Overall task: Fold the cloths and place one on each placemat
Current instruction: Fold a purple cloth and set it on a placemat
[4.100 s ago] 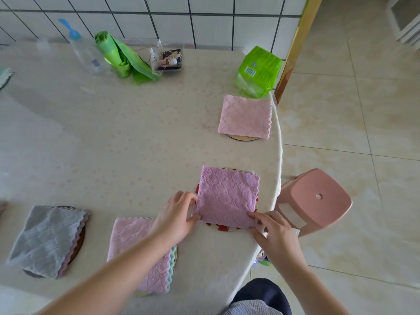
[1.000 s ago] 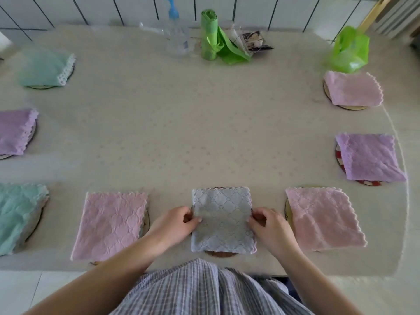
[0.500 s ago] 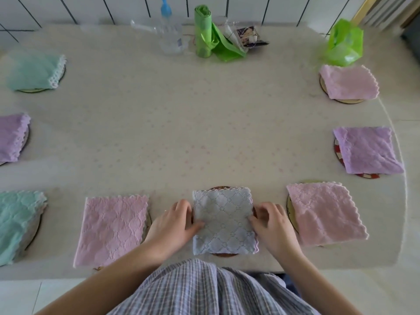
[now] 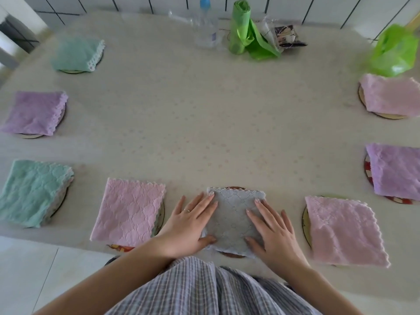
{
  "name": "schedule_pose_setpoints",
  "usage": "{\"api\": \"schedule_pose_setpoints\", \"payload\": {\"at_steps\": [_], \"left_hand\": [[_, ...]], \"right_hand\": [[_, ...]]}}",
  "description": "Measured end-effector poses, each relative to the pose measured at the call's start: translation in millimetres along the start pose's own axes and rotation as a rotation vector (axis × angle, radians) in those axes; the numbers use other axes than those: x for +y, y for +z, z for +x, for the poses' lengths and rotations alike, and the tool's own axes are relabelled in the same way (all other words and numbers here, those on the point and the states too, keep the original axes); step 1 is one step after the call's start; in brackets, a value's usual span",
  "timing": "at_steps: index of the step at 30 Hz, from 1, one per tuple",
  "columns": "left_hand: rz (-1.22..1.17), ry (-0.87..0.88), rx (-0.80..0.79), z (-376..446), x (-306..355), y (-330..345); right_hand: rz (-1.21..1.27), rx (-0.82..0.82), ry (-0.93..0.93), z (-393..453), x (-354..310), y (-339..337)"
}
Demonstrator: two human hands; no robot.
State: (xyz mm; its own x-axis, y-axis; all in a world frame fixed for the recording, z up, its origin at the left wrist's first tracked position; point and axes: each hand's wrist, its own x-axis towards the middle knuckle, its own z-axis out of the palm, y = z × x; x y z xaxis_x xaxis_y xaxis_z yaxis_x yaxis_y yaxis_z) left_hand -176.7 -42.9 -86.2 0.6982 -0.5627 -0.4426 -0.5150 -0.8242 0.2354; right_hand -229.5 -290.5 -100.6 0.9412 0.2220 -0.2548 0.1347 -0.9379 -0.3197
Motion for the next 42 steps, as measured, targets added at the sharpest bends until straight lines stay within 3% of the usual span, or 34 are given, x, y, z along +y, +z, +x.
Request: {"api": "schedule_pose_setpoints", "payload": {"at_steps": [3,6,9,11,13,15,18,21,26,34,42], "left_hand": [[-0.073,0.015,0.057,-4,-5,-5],[-0.262,-0.044,0.235,-22,-26,-8],[-0.404,-0.217,0.516,-55,-74,-11],[-0.481,-0.406,0.618,-82,-116,-12],[-0.53,-0.555,0.597,-105,-157,-12],[-0.535,-0.594,0.504,-125,-192,-8],[-0.576,-0.55,0.26,-142,-217,2],[-0.579,-0.44,0.123,-147,-218,11],[-0.603,-0.374,0.069,-145,-217,5],[-0.638,-0.369,0.109,-140,-220,4],[-0.585,-0.351,0.006,-138,-211,-3]], "right_hand": [[0.025,0.001,0.054,0,-7,-4],[0.113,0.068,0.075,4,-25,-11],[0.183,0.166,0.007,18,-57,-19],[0.262,0.19,-0.026,32,-88,-19],[0.347,0.188,-0.032,46,-124,-17],[0.428,0.105,0.023,59,-160,-10],[0.458,-0.134,0.247,73,-198,8],[0.406,-0.196,0.379,77,-216,25],[0.408,-0.187,0.436,78,-228,26],[0.409,-0.175,0.482,83,-232,26],[0.42,-0.167,0.464,83,-231,25]]}}
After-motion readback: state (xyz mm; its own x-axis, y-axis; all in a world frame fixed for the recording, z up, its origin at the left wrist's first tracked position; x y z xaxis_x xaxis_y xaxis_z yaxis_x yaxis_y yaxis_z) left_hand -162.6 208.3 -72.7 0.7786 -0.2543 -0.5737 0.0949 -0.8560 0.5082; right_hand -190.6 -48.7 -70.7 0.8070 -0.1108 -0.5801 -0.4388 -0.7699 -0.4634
